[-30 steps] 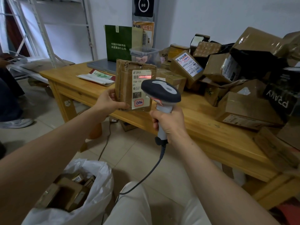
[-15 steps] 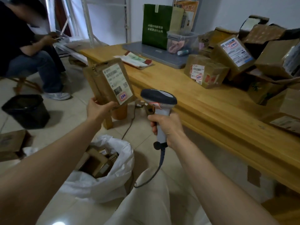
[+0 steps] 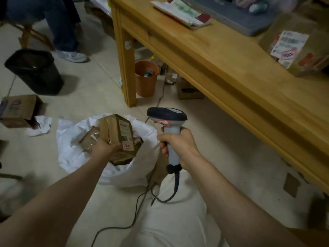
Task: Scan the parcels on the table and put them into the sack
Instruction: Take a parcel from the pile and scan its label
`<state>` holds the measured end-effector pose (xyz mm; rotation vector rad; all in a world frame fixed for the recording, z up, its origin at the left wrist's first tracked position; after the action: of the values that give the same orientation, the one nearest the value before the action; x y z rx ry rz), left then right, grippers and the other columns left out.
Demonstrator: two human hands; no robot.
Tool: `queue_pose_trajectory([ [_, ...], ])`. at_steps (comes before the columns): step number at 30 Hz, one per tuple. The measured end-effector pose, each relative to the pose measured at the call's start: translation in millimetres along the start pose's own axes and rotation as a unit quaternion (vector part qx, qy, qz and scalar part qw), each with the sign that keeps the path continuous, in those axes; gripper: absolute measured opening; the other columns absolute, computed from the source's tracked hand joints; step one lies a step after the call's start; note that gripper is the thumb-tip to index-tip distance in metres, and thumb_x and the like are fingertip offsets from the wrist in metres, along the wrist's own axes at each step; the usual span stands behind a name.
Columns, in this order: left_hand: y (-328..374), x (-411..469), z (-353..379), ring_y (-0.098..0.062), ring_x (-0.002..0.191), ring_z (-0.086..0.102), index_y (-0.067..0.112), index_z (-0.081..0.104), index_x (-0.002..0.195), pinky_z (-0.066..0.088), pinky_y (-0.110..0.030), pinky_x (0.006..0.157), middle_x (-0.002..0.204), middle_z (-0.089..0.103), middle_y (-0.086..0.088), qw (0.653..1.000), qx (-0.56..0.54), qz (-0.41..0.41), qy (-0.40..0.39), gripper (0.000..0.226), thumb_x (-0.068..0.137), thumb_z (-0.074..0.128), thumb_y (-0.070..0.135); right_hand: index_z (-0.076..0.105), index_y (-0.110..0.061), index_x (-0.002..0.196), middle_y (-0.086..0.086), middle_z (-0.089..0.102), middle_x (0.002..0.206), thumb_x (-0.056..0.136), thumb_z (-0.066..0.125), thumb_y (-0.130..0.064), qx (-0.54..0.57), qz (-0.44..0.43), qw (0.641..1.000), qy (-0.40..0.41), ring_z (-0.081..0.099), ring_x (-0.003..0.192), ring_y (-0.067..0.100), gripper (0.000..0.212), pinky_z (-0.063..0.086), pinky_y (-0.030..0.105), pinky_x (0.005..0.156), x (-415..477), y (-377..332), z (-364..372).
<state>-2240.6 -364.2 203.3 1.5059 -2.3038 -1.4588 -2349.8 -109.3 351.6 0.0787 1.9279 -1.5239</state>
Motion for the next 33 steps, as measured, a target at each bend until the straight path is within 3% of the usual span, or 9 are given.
queue_pose_trajectory([
  [5, -18.1, 53.1, 26.1, -0.034, 0.092, 0.06, 0.022, 0.053, 0.114, 0.053, -0.046, 0.083, 0.101, 0.063, -0.011, 0.986, 0.166, -0.005, -0.005, 0.063, 0.063, 0.065, 0.056, 0.063, -0.003, 0.077, 0.007, 0.06, 0.055, 0.079, 0.069, -0.002, 0.012, 0.055, 0.998, 0.013, 0.054, 0.044, 0.015, 0.007, 0.049, 0.023, 0.047, 49.9, 28.3, 7.7],
  [9, -27.5, 83.1, 39.5, -0.045, 0.11, 0.05, 0.034, 0.048, 0.127, 0.045, -0.053, 0.094, 0.126, 0.048, -0.025, 0.965, 0.262, -0.011, 0.01, 0.058, 0.076, 0.059, 0.059, 0.064, 0.002, 0.079, 0.011, 0.066, 0.057, 0.077, 0.072, 0.001, 0.104, 0.161, 0.981, 0.031, 0.061, 0.054, 0.02, 0.008, 0.051, 0.03, 0.054, 101.6, 75.3, 14.1],
  [11, -34.4, 88.2, 46.3, -0.044, 0.112, 0.048, 0.031, 0.052, 0.126, 0.044, -0.05, 0.097, 0.128, 0.045, -0.025, 0.959, 0.282, -0.028, -0.022, 0.055, 0.079, 0.062, 0.056, 0.061, 0.005, 0.087, 0.012, 0.066, 0.059, 0.082, 0.065, 0.003, 0.167, 0.225, 0.96, 0.003, 0.062, 0.059, 0.022, 0.006, 0.052, 0.029, 0.052, 125.2, 102.8, 27.2],
  [15, -44.0, 94.4, 55.6, -0.033, 0.109, 0.049, 0.024, 0.053, 0.127, 0.048, -0.045, 0.092, 0.121, 0.048, -0.016, 0.956, 0.286, -0.022, -0.056, 0.057, 0.08, 0.064, 0.054, 0.049, 0.001, 0.129, 0.02, 0.061, 0.094, 0.089, 0.054, 0.005, 0.299, 0.29, 0.909, 0.032, 0.063, 0.076, 0.029, 0.041, 0.057, 0.031, 0.051, 166.7, 150.7, 39.5],
  [19, -55.4, 92.9, 71.0, -0.028, 0.103, 0.054, 0.031, 0.05, 0.133, 0.051, -0.036, 0.088, 0.127, 0.041, -0.011, 0.95, 0.298, -0.003, -0.092, 0.059, 0.08, 0.071, 0.045, 0.045, -0.001, 0.133, 0.014, 0.056, 0.093, 0.092, 0.049, 0.002, 0.225, 0.312, 0.923, 0.021, 0.057, 0.079, 0.025, 0.042, 0.05, 0.035, 0.086, 204.3, 197.6, 43.8],
  [23, -60.3, 91.7, 85.2, -0.029, 0.107, 0.054, 0.033, 0.042, 0.139, 0.052, -0.039, 0.091, 0.132, 0.04, -0.012, 0.936, 0.335, 0.014, -0.107, 0.065, 0.082, 0.07, 0.043, 0.052, -0.003, 0.091, 0.009, 0.049, 0.072, 0.089, 0.048, 0.006, 0.182, 0.327, 0.927, 0.034, 0.05, 0.063, 0.02, 0.01, 0.05, 0.028, 0.057, 232.1, 242.5, 27.6],
  [28, -34.0, 96.2, 93.5, -0.035, 0.12, 0.044, 0.034, 0.027, 0.15, 0.048, -0.043, 0.093, 0.139, 0.035, -0.015, 0.9, 0.424, 0.096, -0.038, 0.085, 0.078, 0.071, 0.046, 0.057, -0.005, 0.081, 0.009, 0.056, 0.08, 0.077, 0.065, -0.004, 0.113, 0.323, 0.938, 0.046, 0.055, 0.07, 0.024, 0.009, 0.047, 0.033, 0.064, 266.7, 289.1, 5.9],
  [31, -22.4, 94.7, 98.2, -0.038, 0.122, 0.04, 0.035, 0.026, 0.15, 0.041, -0.044, 0.096, 0.137, 0.036, -0.017, 0.883, 0.45, 0.132, 0.008, 0.087, 0.076, 0.067, 0.056, 0.059, -0.007, 0.101, 0.014, 0.058, 0.101, 0.053, 0.076, -0.02, 0.091, 0.319, 0.943, 0.017, 0.057, 0.093, 0.029, 0.054, 0.051, 0.04, 0.083, 284.4, 309.1, 15.5],
  [33, -22.2, 95.9, 98.8, -0.039, 0.125, 0.035, 0.034, 0.025, 0.15, 0.037, -0.047, 0.1, 0.137, 0.035, -0.019, 0.888, 0.437, 0.143, 0.027, 0.088, 0.076, 0.063, 0.061, 0.06, -0.01, 0.105, 0.011, 0.059, 0.098, 0.044, 0.076, -0.024, 0.102, 0.315, 0.944, 0.001, 0.057, 0.091, 0.028, 0.064, 0.05, 0.038, 0.076, 293.4, 317.8, 22.6],
])
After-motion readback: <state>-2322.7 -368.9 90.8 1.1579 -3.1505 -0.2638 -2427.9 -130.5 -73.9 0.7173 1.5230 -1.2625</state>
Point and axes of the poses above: each hand's wrist, its own x-axis towards the middle knuckle, its own z-axis out of the palm, y = z × x, the point moved 10 cm from there along x, towards the middle knuckle
